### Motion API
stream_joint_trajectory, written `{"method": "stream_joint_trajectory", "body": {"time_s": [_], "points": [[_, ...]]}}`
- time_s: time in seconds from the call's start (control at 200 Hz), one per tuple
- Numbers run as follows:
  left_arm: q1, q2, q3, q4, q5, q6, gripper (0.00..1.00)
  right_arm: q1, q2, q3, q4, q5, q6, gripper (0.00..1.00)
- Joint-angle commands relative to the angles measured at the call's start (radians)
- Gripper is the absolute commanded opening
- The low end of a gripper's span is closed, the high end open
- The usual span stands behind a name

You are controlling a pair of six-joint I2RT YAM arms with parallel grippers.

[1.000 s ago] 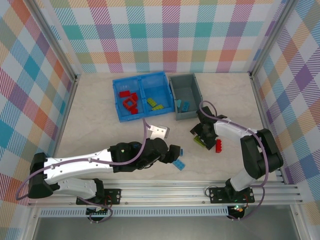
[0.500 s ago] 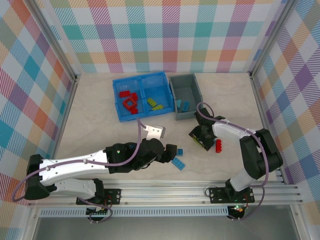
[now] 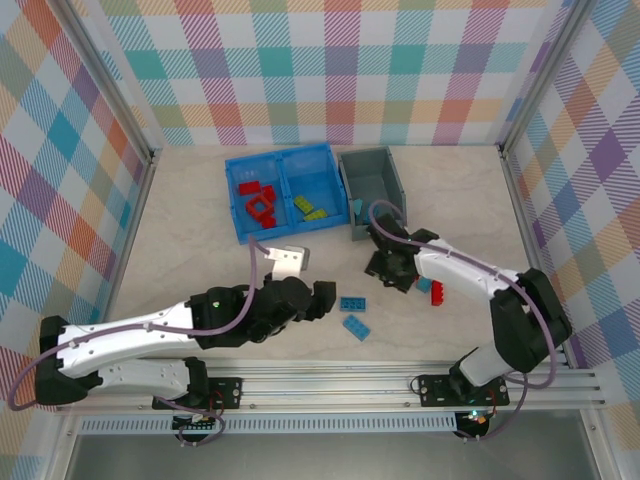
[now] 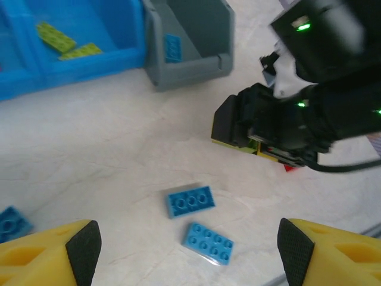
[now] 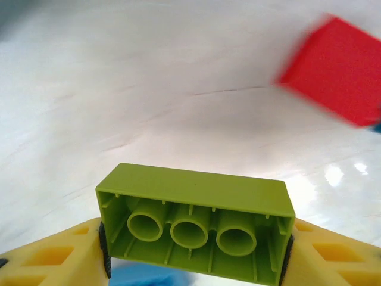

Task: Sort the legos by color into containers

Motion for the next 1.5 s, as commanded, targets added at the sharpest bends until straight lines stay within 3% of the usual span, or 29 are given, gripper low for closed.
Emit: {"method": "stream_joint_trajectory", "body": {"time_s": [0.0, 0.135, 0.285, 0.55, 0.835, 1.165, 1.5], "points": [[-0.011, -0.082, 0.054, -0.117, -0.162, -0.061, 0.80, 0.081, -0.015, 0.141, -0.040, 0.060, -0.098, 0.61], [-0.010, -0.094, 0.107, -0.192, -0.259, -0.080, 0.80, 0.100, 0.128, 0.322, -0.028, 0.042, -0.175, 0.61], [0.009, -0.041, 0.175, -0.177, -0.284, -0.005, 0.82, 0.095, 0.350, 0.575, -0.027, 0.038, -0.215, 0.61], [0.225, 0.010, 0.208, -0.059, -0.009, 0.089, 0.82, 0.042, 0.671, 0.963, -0.100, 0.083, -0.141, 0.61], [0.248, 0.042, 0.218, -0.058, 0.040, 0.105, 0.82, 0.008, 0.941, 1.293, -0.261, 0.054, -0.076, 0.66], [0.251, 0.020, 0.189, -0.128, 0.029, 0.078, 0.82, 0.008, 0.933, 1.331, -0.275, 0.023, -0.070, 0.83], [0.282, -0.015, 0.150, -0.229, 0.000, -0.004, 0.81, 0.083, 0.753, 1.315, -0.265, 0.070, -0.096, 0.79]]}}
